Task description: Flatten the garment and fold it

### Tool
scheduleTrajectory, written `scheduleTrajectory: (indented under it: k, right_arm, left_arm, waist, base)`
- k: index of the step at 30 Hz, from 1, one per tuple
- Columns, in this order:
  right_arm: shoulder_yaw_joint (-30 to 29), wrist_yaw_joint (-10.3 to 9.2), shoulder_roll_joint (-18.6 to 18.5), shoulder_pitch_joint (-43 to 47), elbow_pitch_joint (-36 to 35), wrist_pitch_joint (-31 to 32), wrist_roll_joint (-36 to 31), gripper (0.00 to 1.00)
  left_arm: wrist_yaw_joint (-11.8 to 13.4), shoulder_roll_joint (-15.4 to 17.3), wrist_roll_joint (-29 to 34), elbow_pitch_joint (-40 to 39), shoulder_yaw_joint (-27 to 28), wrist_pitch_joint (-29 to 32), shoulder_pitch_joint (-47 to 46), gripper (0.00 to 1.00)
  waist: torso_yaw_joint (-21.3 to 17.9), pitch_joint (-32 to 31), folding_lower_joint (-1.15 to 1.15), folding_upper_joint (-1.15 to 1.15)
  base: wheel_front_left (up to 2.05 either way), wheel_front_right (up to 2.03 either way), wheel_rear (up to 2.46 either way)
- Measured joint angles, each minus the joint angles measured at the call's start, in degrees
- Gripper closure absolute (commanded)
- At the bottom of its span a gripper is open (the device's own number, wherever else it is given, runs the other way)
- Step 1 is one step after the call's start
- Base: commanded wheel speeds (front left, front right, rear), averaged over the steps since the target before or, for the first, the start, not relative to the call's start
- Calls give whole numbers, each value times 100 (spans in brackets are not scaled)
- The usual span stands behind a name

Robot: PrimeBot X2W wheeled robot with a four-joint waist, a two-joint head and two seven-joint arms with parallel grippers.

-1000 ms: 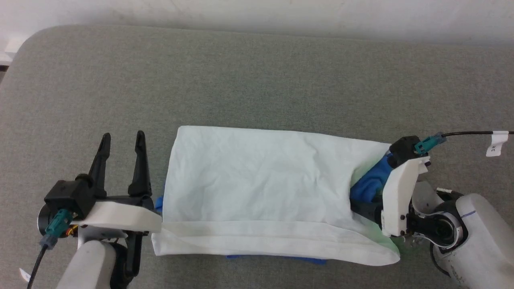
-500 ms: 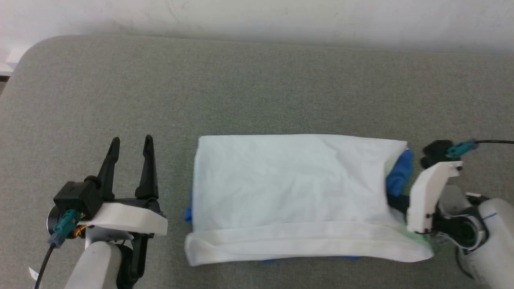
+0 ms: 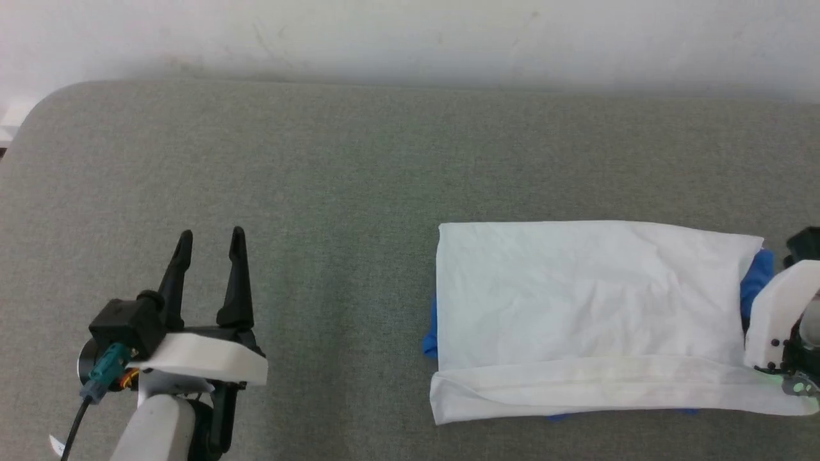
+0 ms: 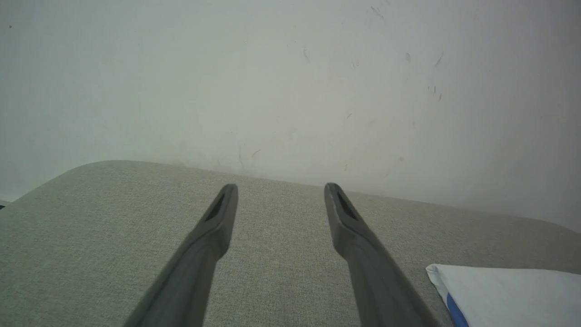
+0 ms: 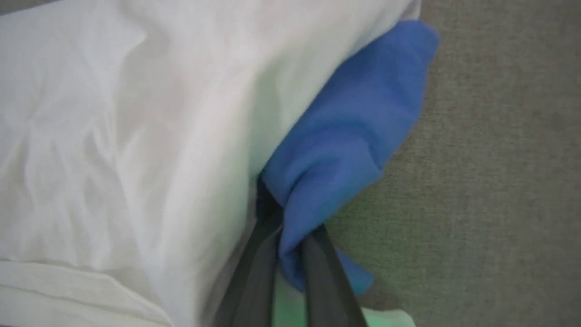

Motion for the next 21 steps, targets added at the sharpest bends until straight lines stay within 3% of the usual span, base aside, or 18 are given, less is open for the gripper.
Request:
scheduleTrajectory:
  k: [11, 21]
  right_arm:
    - [438, -2, 71, 582, -2268, 749, 254, 100]
    - [1055, -7, 818, 456, -2609, 777, 252, 100]
  left_arm:
    - [-14, -56, -1, 56, 21, 0, 182, 0]
    - [-65, -94, -1, 60, 3, 0, 186, 0]
  waist:
    - [-154, -354, -1, 0]
    - [-50, -395, -1, 0]
  base:
    - [0, 0, 0]
    - [0, 0, 0]
